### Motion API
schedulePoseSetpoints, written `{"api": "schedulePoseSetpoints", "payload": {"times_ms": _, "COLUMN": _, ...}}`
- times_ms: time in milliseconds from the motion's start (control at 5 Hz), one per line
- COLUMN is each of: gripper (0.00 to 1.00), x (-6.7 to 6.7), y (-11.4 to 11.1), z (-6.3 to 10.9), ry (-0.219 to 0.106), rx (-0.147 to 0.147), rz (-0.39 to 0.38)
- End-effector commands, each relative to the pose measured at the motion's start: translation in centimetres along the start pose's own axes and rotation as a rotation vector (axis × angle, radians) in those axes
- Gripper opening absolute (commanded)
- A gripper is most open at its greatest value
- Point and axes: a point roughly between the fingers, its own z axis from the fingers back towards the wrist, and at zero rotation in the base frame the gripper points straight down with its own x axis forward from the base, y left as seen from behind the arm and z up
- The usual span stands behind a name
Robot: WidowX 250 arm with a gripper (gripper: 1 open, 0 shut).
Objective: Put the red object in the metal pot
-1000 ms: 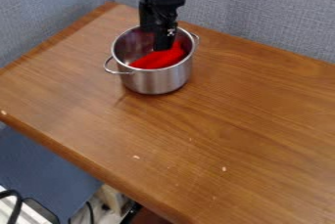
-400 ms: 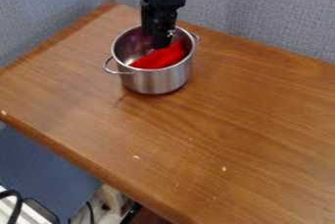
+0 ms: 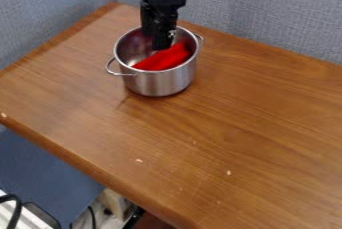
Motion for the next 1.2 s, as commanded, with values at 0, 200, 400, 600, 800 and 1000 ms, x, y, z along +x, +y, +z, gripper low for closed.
{"api": "schedulePoseSetpoints", "payload": {"times_ms": 0, "gripper": 1.00, "x": -0.39, "y": 0.73, "z": 2.42, "ry": -0.047, "rx": 0.051, "rz": 0.022}}
{"api": "schedulePoseSetpoints", "payload": {"times_ms": 200, "gripper": 1.00, "x": -0.50, "y": 0.74, "z": 2.69, "ry": -0.049, "rx": 0.054, "rz": 0.028}}
{"api": "schedulePoseSetpoints", "payload": {"times_ms": 400, "gripper": 1.00, "x": -0.51, "y": 0.74, "z": 2.77, "ry": -0.050, "rx": 0.053, "rz": 0.032}}
{"api": "schedulePoseSetpoints", "payload": {"times_ms": 600, "gripper": 1.00, "x": -0.51, "y": 0.75, "z": 2.81, "ry": -0.051, "rx": 0.052, "rz": 0.036}}
{"api": "schedulePoseSetpoints", "payload": {"times_ms": 800, "gripper": 1.00, "x": -0.52, "y": 0.76, "z": 2.92, "ry": -0.053, "rx": 0.052, "rz": 0.040}}
{"api": "schedulePoseSetpoints", "payload": {"times_ms": 1000, "gripper": 1.00, "x": -0.53, "y": 0.77, "z": 3.00, "ry": -0.054, "rx": 0.051, "rz": 0.044}}
